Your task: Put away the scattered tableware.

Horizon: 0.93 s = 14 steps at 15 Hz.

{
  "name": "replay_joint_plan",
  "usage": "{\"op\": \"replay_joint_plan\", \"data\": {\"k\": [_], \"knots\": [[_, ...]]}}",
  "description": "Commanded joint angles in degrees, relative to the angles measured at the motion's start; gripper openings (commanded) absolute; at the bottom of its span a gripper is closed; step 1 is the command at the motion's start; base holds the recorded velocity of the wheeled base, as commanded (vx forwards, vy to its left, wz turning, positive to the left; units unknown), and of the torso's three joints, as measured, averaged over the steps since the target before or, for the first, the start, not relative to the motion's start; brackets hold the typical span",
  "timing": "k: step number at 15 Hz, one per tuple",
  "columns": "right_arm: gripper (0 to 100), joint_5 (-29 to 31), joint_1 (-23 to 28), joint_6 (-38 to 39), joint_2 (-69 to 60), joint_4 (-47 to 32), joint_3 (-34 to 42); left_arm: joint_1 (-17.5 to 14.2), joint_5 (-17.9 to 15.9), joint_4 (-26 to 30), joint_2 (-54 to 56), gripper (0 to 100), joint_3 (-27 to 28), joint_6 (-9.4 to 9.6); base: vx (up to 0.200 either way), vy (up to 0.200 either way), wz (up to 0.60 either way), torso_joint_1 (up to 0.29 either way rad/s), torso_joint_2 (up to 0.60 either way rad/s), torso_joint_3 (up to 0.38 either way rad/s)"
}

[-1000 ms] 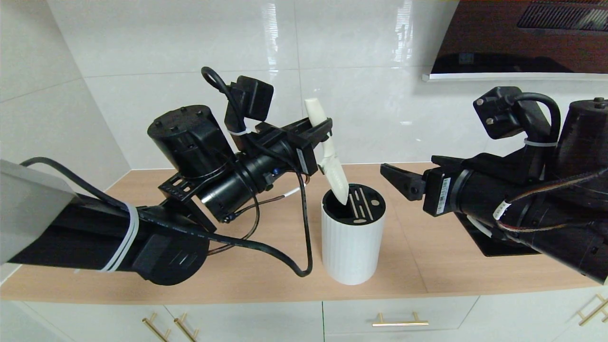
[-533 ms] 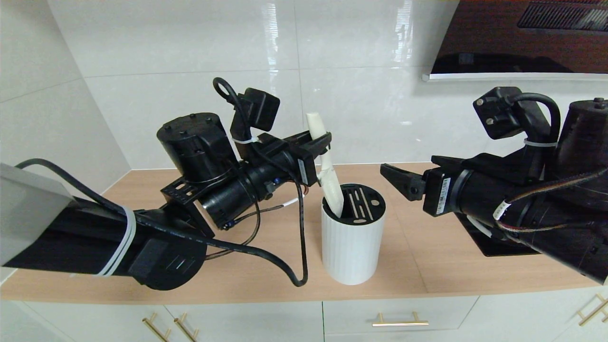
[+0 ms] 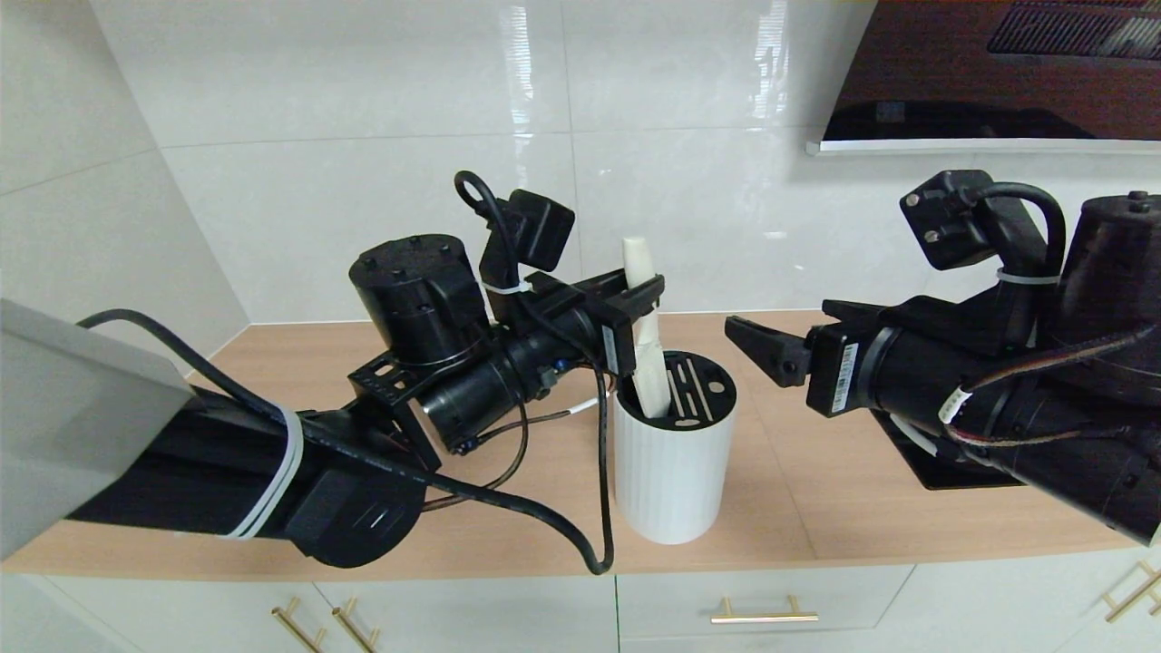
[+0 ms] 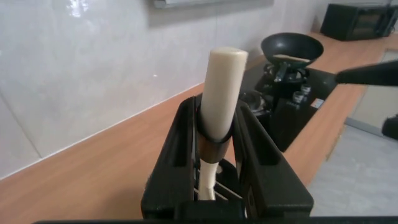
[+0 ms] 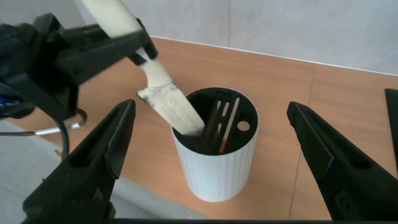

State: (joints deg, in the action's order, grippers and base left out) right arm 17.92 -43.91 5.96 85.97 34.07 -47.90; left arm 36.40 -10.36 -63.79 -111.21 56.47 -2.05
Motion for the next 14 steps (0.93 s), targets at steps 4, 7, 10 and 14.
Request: {"op": "replay_joint_plan", "data": {"k": [4,7,10,14], "knots": [[100,0.01,-0.03,0.02,0.16,-0.06,0.08,0.78,0.87,0.07,-3.31,0,0.84,-0.06,0.000,0.000,0.00,0.000,0.00,0.000],[100,0.01,-0.03,-0.07,0.16,-0.06,0.26,0.86,1.31,0.07,-5.15,0,1.37,-0.06,0.000,0.000,0.00,0.000,0.00,0.000],[100,0.01,-0.03,-0.07,0.34,-0.06,0.52,0.86,1.40,0.07,-7.09,0,1.37,-0.06,0.000,0.000,0.00,0.000,0.00,0.000],[100,0.01,-0.03,-0.07,0.52,-0.06,0.52,0.86,2.10,0.16,-10.16,0,1.89,-0.06,0.000,0.000,0.00,0.000,0.00,0.000]]}}
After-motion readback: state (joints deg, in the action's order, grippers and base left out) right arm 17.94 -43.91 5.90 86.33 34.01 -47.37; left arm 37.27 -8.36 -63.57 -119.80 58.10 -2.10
